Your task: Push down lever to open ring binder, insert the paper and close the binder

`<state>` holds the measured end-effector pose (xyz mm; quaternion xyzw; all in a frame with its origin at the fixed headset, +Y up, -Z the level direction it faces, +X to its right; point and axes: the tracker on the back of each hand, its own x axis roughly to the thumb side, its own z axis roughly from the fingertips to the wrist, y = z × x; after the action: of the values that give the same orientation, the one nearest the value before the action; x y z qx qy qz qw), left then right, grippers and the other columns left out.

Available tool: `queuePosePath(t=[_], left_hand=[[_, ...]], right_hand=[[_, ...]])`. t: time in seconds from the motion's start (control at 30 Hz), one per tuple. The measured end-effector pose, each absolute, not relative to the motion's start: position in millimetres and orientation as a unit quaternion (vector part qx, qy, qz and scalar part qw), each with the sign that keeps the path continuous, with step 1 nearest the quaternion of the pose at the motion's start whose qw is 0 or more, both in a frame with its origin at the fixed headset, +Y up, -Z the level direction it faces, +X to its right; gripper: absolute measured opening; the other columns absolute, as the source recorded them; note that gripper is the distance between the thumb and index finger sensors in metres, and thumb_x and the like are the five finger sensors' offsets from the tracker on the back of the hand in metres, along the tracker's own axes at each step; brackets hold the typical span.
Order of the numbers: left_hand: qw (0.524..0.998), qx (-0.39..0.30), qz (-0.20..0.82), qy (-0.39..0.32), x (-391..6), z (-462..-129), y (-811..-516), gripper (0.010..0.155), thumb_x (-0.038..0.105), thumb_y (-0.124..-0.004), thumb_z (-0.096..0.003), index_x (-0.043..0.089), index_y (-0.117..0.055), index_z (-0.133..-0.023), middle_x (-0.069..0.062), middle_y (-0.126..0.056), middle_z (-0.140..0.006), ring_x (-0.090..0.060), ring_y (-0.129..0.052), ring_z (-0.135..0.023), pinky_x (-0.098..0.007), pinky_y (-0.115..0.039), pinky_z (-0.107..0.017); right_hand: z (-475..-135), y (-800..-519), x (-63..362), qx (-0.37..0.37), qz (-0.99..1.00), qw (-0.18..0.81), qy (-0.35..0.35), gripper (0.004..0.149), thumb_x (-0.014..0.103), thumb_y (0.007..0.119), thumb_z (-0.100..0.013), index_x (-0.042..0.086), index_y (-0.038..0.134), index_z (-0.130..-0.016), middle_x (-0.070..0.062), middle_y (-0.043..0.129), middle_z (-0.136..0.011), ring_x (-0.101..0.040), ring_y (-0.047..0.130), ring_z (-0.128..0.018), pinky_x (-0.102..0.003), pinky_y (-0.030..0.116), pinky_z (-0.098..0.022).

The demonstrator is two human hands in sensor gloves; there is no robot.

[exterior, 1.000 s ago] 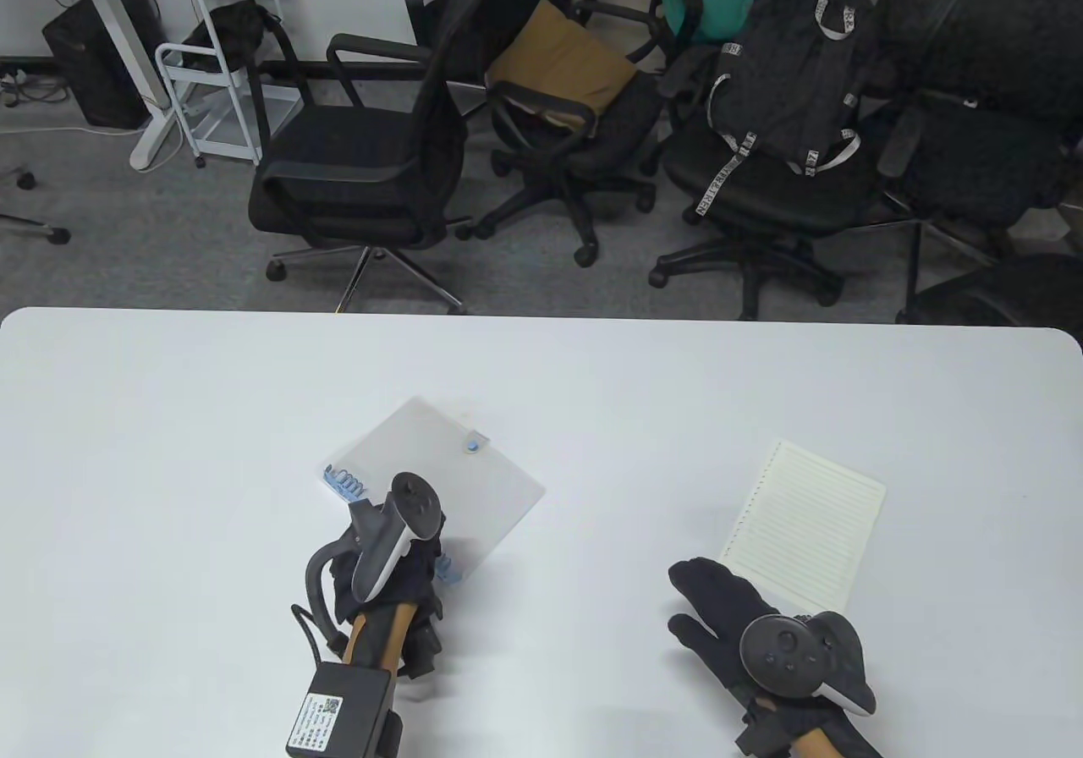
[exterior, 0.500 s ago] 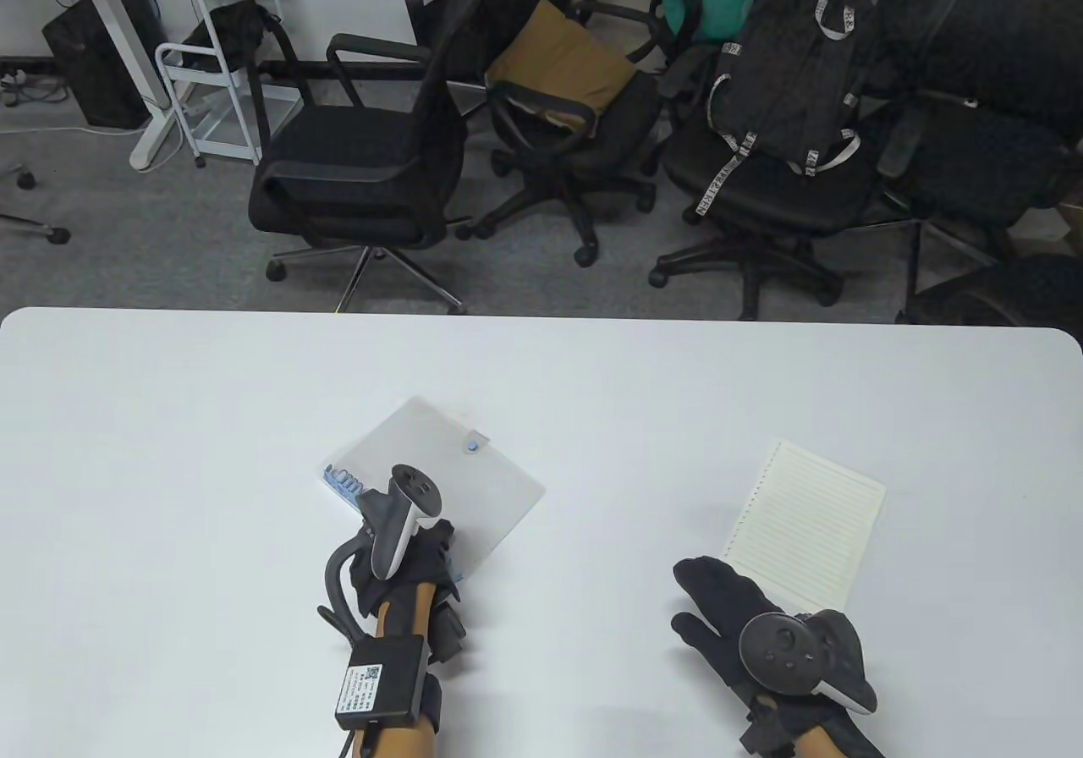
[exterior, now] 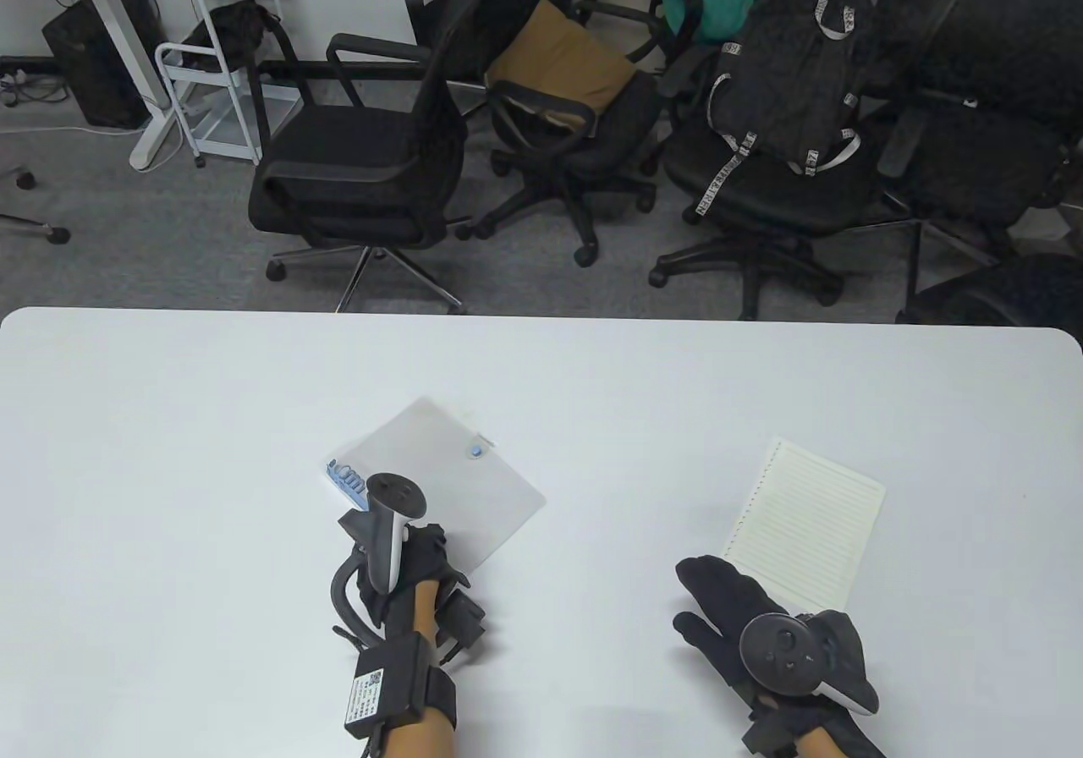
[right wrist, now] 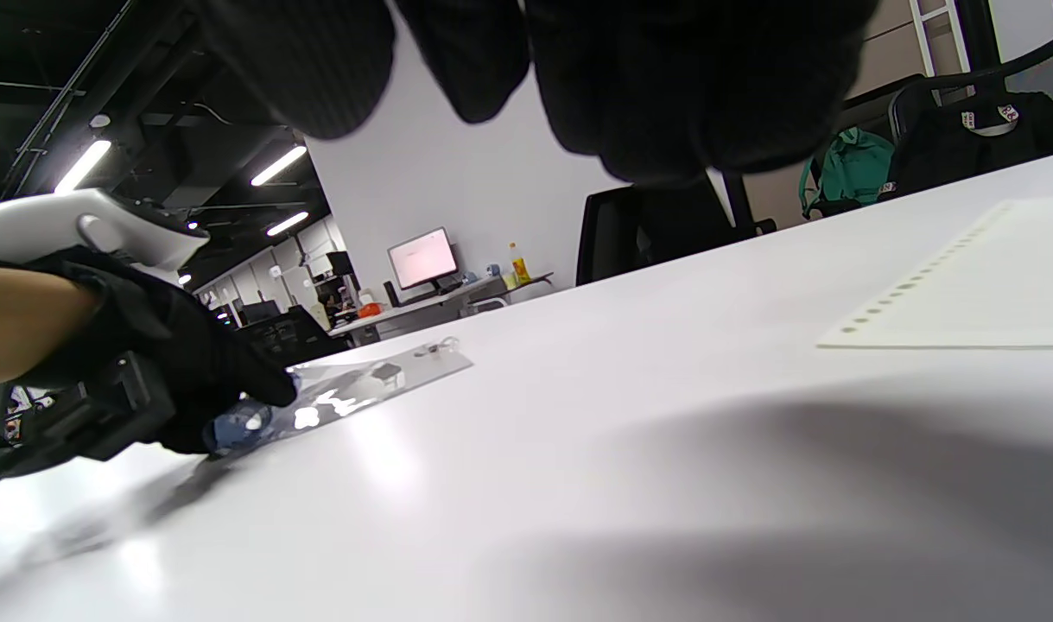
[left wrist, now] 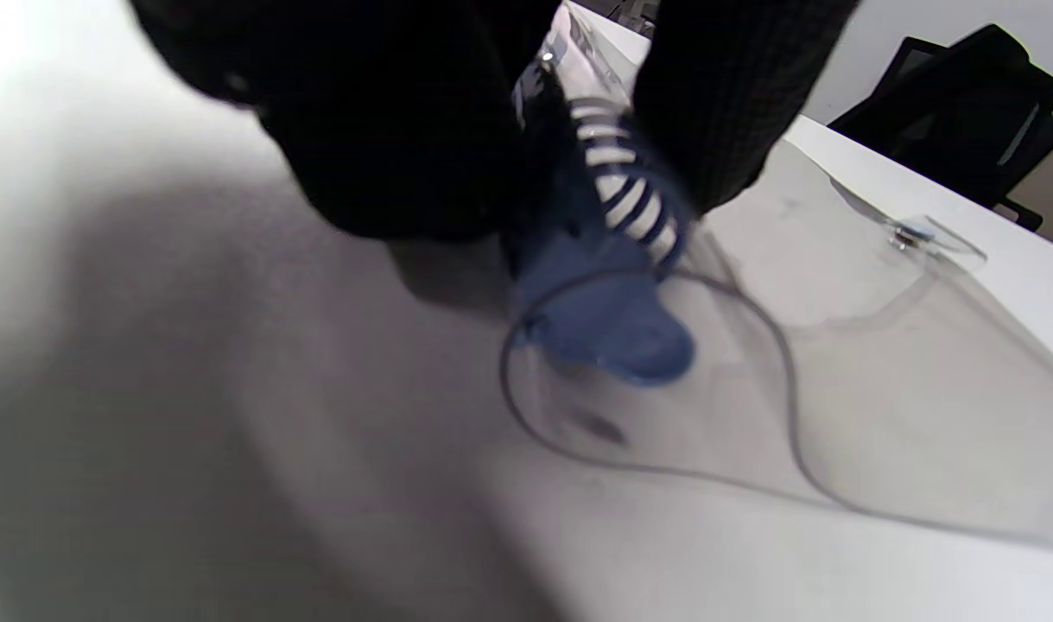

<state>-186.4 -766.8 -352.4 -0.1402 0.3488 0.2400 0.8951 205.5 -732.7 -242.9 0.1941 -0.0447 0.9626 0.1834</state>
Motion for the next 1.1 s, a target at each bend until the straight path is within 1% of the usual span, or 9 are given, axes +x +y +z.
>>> queuePosePath(t=[0.13,0.23,0.3,0.47,0.7,0.8,0.93,1.1], left_hand=[[0.874,-0.128,0.309,0.352,-196,-347,-767,0.075,0.053,-0.088,-0.0586,-0.015,-0.087,-0.09,-0.025,-0.092,-0.066,-0.023,-0.1,-0.041,-0.027,-0.088,-0.027],[0.854,-0.096,0.377,0.344,-202,-343,-763,0.074,0.054,-0.086,-0.0589,-0.013,-0.085,-0.09,-0.025,-0.091,-0.066,-0.022,-0.099,-0.04,-0.027,-0.088,-0.027],[0.847,-0.076,0.414,0.326,-205,-340,-758,0.073,0.054,-0.085,-0.0592,-0.012,-0.085,-0.09,-0.024,-0.091,-0.066,-0.022,-0.099,-0.041,-0.027,-0.088,-0.027],[0.858,-0.046,0.433,0.274,-206,-335,-740,0.071,0.054,-0.084,-0.0591,-0.01,-0.084,-0.091,-0.023,-0.091,-0.067,-0.022,-0.099,-0.042,-0.027,-0.088,-0.028],[0.877,-0.016,0.449,0.169,-195,-327,-715,0.07,0.054,-0.084,-0.0589,-0.008,-0.083,-0.092,-0.023,-0.09,-0.068,-0.022,-0.099,-0.043,-0.028,-0.089,-0.029],[0.885,-0.019,0.451,0.111,-183,-322,-708,0.07,0.053,-0.084,-0.0594,-0.008,-0.082,-0.093,-0.023,-0.09,-0.07,-0.023,-0.099,-0.044,-0.028,-0.089,-0.031],[0.904,-0.047,0.423,0.043,-164,-314,-705,0.069,0.051,-0.081,-0.0612,-0.009,-0.08,-0.095,-0.024,-0.089,-0.073,-0.025,-0.099,-0.048,-0.029,-0.089,-0.033],[0.9,-0.098,0.423,-0.032,-137,-300,-711,0.069,0.051,-0.082,-0.0608,-0.009,-0.08,-0.096,-0.024,-0.089,-0.073,-0.025,-0.099,-0.048,-0.03,-0.088,-0.034]], right_hand=[[-243,-733,205,0.194,0.963,0.18,-0.043,0.061,0.04,0.068,-0.061,0.01,0.053,-0.112,-0.03,0.06,-0.107,-0.046,0.072,-0.09,-0.057,0.07,-0.064],[-243,-732,205,0.193,0.964,0.179,-0.044,0.061,0.04,0.068,-0.061,0.011,0.053,-0.112,-0.03,0.06,-0.107,-0.046,0.072,-0.09,-0.057,0.07,-0.064],[-243,-732,205,0.193,0.964,0.179,-0.044,0.061,0.04,0.068,-0.061,0.011,0.053,-0.112,-0.03,0.06,-0.107,-0.046,0.072,-0.09,-0.057,0.07,-0.064],[-243,-732,206,0.191,0.964,0.178,-0.044,0.061,0.04,0.068,-0.061,0.01,0.052,-0.112,-0.03,0.06,-0.107,-0.046,0.072,-0.09,-0.057,0.07,-0.064],[-244,-731,212,0.18,0.964,0.187,-0.051,0.062,0.04,0.068,-0.061,0.009,0.052,-0.112,-0.03,0.061,-0.107,-0.046,0.073,-0.09,-0.057,0.07,-0.064],[-245,-730,216,0.173,0.964,0.194,-0.056,0.062,0.04,0.068,-0.061,0.008,0.051,-0.112,-0.03,0.061,-0.107,-0.046,0.073,-0.09,-0.057,0.071,-0.064],[-245,-728,221,0.156,0.963,0.206,-0.072,0.061,0.04,0.067,-0.062,0.008,0.052,-0.112,-0.03,0.061,-0.107,-0.045,0.073,-0.089,-0.056,0.071,-0.064],[-245,-727,227,0.136,0.963,0.219,-0.085,0.061,0.04,0.066,-0.062,0.006,0.052,-0.112,-0.03,0.062,-0.106,-0.046,0.074,-0.088,-0.056,0.071,-0.063]])
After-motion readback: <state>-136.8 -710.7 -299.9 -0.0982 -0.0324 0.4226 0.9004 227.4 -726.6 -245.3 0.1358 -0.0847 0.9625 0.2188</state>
